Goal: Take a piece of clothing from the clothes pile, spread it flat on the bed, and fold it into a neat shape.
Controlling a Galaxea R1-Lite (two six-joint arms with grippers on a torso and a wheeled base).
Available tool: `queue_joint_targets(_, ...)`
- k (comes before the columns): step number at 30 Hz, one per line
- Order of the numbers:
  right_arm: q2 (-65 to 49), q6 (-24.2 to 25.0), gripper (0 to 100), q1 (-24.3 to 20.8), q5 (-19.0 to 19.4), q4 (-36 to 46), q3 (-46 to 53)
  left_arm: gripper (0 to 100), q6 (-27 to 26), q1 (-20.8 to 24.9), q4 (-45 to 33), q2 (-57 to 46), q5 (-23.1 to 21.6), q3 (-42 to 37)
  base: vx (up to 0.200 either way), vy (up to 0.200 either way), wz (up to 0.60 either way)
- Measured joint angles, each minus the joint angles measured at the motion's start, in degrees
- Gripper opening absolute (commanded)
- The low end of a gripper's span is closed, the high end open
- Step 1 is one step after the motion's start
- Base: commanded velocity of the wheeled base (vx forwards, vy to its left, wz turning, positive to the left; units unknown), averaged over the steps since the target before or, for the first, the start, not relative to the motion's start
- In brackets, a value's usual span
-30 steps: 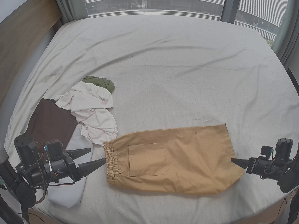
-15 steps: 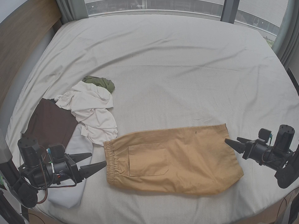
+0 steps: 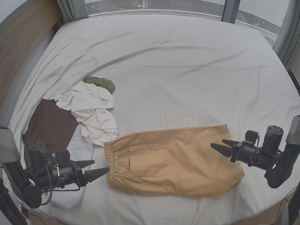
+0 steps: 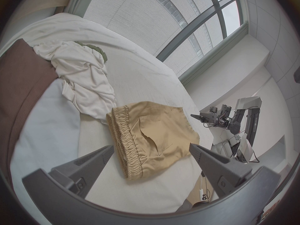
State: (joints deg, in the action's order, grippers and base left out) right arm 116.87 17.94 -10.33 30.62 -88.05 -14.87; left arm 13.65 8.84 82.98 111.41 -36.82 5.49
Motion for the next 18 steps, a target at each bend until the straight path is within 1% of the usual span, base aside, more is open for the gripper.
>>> queue_joint_targets(5, 1.95, 0.15, 100, -1.16, 0.05, -0.07, -0.2, 100, -0.13, -0.33, 1.13, 2.6, 0.04, -0.04, 0.0, 0.0, 0.0)
queue_joint_targets(12, 3.02, 0.39, 100, -2.4, 0.05, -0.13, -0.3, 100, -0.11, -0.79, 4.9, 6.58, 0.63, -0.34, 0.0, 0.0, 0.0)
queue_joint_targets(18, 3.89, 0.37, 100, -3.18, -0.02, -0.2, -0.3, 100, -0.22, -1.05, 5.51, 9.37, 0.9, -0.37, 0.0, 0.0, 0.0)
